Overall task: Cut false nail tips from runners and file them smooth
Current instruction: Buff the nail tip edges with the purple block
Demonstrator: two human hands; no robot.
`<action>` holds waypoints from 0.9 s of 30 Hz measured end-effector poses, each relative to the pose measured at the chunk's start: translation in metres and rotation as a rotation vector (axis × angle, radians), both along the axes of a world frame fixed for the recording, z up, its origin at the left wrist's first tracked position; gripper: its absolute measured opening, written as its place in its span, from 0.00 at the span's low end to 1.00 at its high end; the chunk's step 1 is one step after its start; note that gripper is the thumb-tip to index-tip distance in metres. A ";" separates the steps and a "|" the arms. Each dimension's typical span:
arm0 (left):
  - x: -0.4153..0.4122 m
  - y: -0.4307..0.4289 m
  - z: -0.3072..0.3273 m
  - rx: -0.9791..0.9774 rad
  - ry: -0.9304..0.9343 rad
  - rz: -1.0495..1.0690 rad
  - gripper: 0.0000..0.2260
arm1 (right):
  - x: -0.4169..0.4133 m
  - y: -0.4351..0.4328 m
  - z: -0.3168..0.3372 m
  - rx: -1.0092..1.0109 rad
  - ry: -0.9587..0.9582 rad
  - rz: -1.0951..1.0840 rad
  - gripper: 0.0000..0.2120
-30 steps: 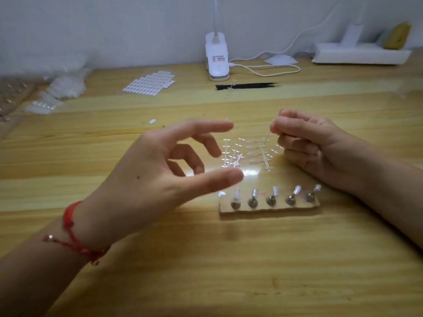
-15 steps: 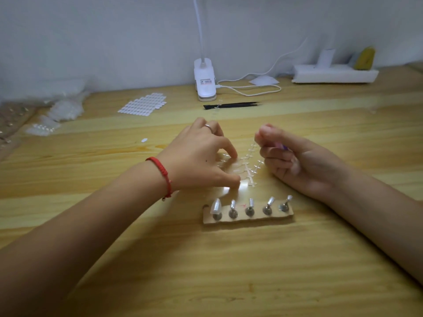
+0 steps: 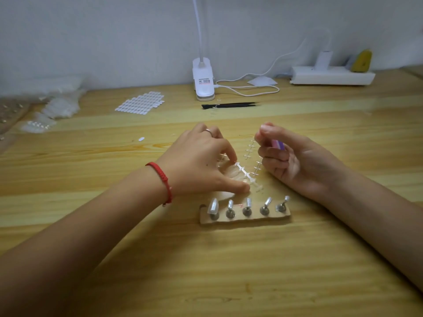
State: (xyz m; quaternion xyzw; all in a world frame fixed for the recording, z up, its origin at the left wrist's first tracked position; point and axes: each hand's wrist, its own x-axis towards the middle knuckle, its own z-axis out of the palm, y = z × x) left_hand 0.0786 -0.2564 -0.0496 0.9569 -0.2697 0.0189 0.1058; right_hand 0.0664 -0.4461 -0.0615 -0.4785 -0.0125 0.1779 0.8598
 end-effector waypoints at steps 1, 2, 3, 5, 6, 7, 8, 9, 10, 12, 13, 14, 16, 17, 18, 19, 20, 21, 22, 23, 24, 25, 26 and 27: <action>0.001 -0.003 0.001 0.002 0.011 -0.004 0.28 | 0.000 0.000 0.000 0.003 0.001 0.006 0.06; 0.002 -0.005 0.002 0.000 0.028 -0.008 0.27 | 0.000 0.000 -0.001 0.004 0.002 0.010 0.06; 0.003 -0.007 0.003 -0.003 0.045 -0.011 0.26 | 0.000 -0.001 -0.001 0.007 0.004 0.010 0.06; 0.003 -0.009 0.003 -0.028 0.042 -0.022 0.24 | 0.000 -0.001 0.000 0.016 0.002 -0.010 0.06; 0.002 -0.009 0.003 -0.056 0.019 -0.026 0.23 | 0.000 -0.001 0.001 0.013 -0.005 -0.031 0.07; 0.001 -0.008 0.004 -0.101 -0.008 -0.025 0.23 | 0.000 0.000 0.001 -0.017 -0.023 -0.063 0.07; 0.000 -0.007 0.005 -0.158 -0.033 -0.016 0.23 | 0.000 0.000 0.002 -0.088 -0.058 -0.104 0.08; -0.002 -0.003 0.008 -0.217 -0.062 -0.006 0.24 | 0.000 0.001 0.002 -0.186 -0.108 -0.140 0.10; -0.003 0.000 0.011 -0.265 -0.098 0.001 0.24 | -0.001 0.002 0.002 -0.273 -0.157 -0.155 0.11; -0.004 0.007 0.017 -0.303 -0.188 -0.009 0.24 | -0.003 0.004 0.001 -0.355 -0.215 -0.098 0.16; -0.006 0.010 0.020 -0.294 -0.229 -0.021 0.24 | -0.004 0.005 0.000 -0.376 -0.240 -0.052 0.17; -0.007 0.012 0.023 -0.275 -0.264 -0.032 0.25 | -0.006 0.006 -0.001 -0.401 -0.272 -0.015 0.17; -0.010 0.013 0.026 -0.235 -0.319 -0.055 0.25 | -0.009 0.008 -0.003 -0.468 -0.343 0.021 0.13; -0.011 0.012 0.026 -0.219 -0.344 -0.068 0.25 | -0.009 0.008 -0.004 -0.504 -0.370 0.020 0.11; -0.012 0.012 0.025 -0.211 -0.370 -0.081 0.25 | -0.009 0.008 -0.005 -0.531 -0.386 0.010 0.10; -0.012 0.012 0.023 -0.224 -0.386 -0.087 0.26 | -0.008 0.008 -0.006 -0.543 -0.390 0.001 0.11; -0.014 0.012 0.021 -0.280 -0.371 -0.076 0.27 | -0.008 0.008 -0.006 -0.543 -0.388 -0.006 0.11; -0.017 0.013 0.018 -0.384 -0.317 -0.043 0.28 | -0.008 0.008 -0.006 -0.533 -0.384 -0.015 0.12; -0.020 0.014 0.016 -0.516 -0.238 0.007 0.27 | -0.008 0.008 -0.006 -0.516 -0.379 -0.030 0.12; -0.023 0.016 0.013 -0.635 -0.151 0.064 0.24 | -0.008 0.009 -0.006 -0.497 -0.375 -0.050 0.13; -0.025 0.018 0.011 -0.716 -0.060 0.119 0.20 | -0.009 0.010 -0.007 -0.486 -0.375 -0.070 0.13; -0.027 0.019 0.009 -0.766 0.031 0.164 0.16 | -0.009 0.011 -0.007 -0.481 -0.383 -0.082 0.14; -0.027 0.020 0.007 -0.813 0.116 0.192 0.13 | -0.009 0.012 -0.008 -0.479 -0.394 -0.087 0.13; -0.027 0.021 0.006 -0.867 0.188 0.204 0.10 | -0.010 0.013 -0.008 -0.478 -0.402 -0.091 0.13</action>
